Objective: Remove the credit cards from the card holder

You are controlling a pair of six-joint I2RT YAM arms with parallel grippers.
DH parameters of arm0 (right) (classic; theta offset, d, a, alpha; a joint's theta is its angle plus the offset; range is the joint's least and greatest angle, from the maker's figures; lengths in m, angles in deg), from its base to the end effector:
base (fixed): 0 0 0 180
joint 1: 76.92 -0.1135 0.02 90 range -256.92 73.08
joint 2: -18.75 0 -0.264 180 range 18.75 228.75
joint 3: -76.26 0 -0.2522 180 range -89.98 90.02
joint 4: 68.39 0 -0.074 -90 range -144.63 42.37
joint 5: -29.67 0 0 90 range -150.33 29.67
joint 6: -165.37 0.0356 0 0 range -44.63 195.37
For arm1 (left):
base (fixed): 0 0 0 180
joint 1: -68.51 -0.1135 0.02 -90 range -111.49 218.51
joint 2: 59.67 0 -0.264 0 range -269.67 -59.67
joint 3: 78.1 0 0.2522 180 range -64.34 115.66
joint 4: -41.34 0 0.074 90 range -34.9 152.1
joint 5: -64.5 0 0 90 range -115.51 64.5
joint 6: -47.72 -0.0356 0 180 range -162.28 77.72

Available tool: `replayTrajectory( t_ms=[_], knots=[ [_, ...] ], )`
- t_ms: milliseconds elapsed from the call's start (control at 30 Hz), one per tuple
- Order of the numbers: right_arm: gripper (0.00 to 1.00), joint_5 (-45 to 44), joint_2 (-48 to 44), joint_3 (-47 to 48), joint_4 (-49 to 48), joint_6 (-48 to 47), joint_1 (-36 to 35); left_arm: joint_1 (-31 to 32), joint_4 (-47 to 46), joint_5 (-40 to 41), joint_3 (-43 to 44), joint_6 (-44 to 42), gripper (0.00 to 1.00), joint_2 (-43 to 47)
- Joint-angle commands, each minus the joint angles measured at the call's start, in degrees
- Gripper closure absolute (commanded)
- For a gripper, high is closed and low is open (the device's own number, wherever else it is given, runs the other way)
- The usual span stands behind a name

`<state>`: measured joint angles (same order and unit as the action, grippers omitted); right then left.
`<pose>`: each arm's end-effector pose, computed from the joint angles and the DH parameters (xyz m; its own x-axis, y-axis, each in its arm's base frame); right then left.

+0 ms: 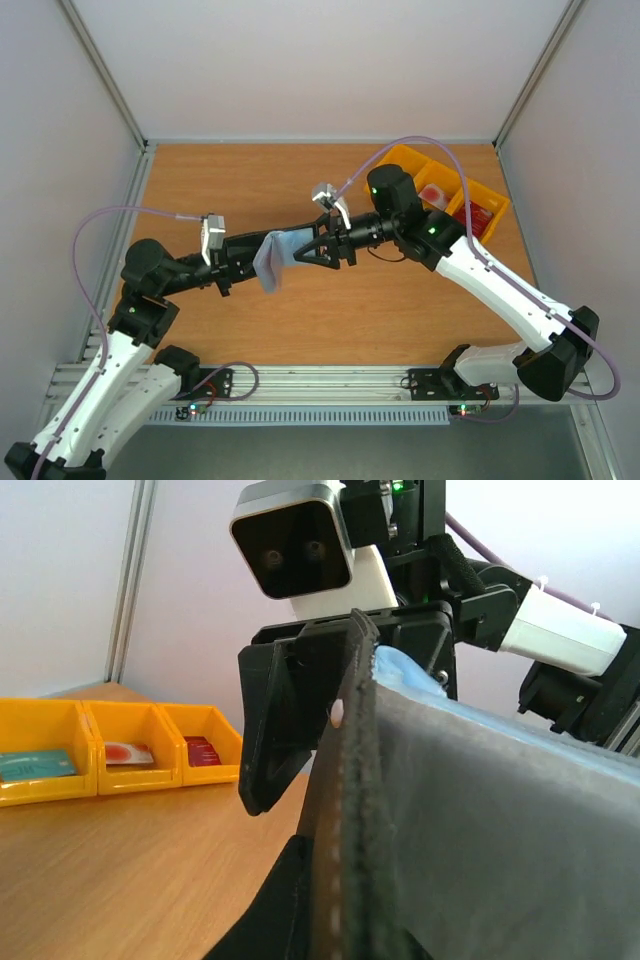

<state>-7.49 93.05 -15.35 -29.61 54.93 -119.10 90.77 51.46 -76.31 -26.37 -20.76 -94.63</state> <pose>0.1884 0.2090 0.3892 0.0390 -0.2493 -0.9676 -0.9910 -0.1341 -0.0054 0.1200 -0.0789 0.3487 -0.2495 -0.1484 -0.9570 0.9248 0.2566 -0.2809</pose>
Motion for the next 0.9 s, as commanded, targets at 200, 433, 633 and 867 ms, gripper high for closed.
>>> replayTrajectory(
  t_ms=[200, 433, 633, 867],
  knots=[
    [0.30, -7.6, -6.1, -2.9, -0.3, -1.9, -0.6, -0.3, -2.4, 9.1, -1.0, 8.0, 1.00, 0.3],
    [0.19, -33.6, -9.8, -8.2, -6.1, -7.7, -9.7, -0.3, 8.8, 16.1, 1.3, 4.3, 1.00, 0.3],
    [0.02, -32.6, -3.5, -5.6, -10.9, -7.2, -12.6, -0.3, 8.1, 14.8, 0.4, 6.9, 1.00, 0.7],
    [0.02, -33.8, -1.2, -5.5, -14.3, -4.8, -14.1, -0.3, 6.5, 14.9, -0.1, 6.7, 1.00, 0.4]
  ],
)
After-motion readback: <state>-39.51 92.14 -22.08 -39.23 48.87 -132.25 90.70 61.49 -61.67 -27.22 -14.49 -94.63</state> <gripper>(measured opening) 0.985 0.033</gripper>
